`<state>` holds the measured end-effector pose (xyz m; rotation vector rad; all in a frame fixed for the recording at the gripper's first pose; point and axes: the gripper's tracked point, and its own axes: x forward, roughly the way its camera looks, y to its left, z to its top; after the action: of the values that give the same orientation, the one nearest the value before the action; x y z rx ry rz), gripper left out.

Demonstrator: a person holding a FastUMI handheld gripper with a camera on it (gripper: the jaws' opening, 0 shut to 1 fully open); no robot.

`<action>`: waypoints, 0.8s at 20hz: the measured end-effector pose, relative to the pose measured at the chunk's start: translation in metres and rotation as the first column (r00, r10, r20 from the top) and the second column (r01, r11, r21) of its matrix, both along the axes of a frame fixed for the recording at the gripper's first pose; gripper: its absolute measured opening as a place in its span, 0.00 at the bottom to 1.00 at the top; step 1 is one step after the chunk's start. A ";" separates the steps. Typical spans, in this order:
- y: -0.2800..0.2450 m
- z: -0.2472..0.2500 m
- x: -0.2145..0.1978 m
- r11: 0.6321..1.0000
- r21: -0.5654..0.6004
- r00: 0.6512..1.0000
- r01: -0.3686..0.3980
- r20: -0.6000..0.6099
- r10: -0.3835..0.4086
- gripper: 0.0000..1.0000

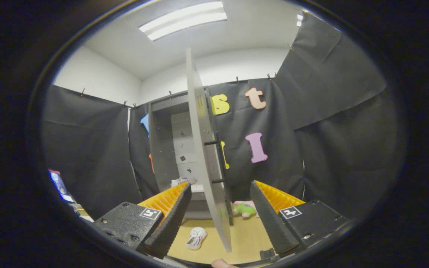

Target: Open the shoe cabinet door, grab the shoes and put them into the shoe cabinet, then close the shoe cabinet door.

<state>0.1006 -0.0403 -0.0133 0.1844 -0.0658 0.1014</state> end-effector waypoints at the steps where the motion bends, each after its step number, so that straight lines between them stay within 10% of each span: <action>1: 0.004 0.001 -0.002 1.000 -0.015 1.000 -0.004 0.017 0.004 1.00; 16: 0.085 -0.066 0.008 0.977 -0.052 0.974 -0.206 -0.111 0.199 1.00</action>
<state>0.1082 0.0450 -0.0792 0.1324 0.0617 0.2968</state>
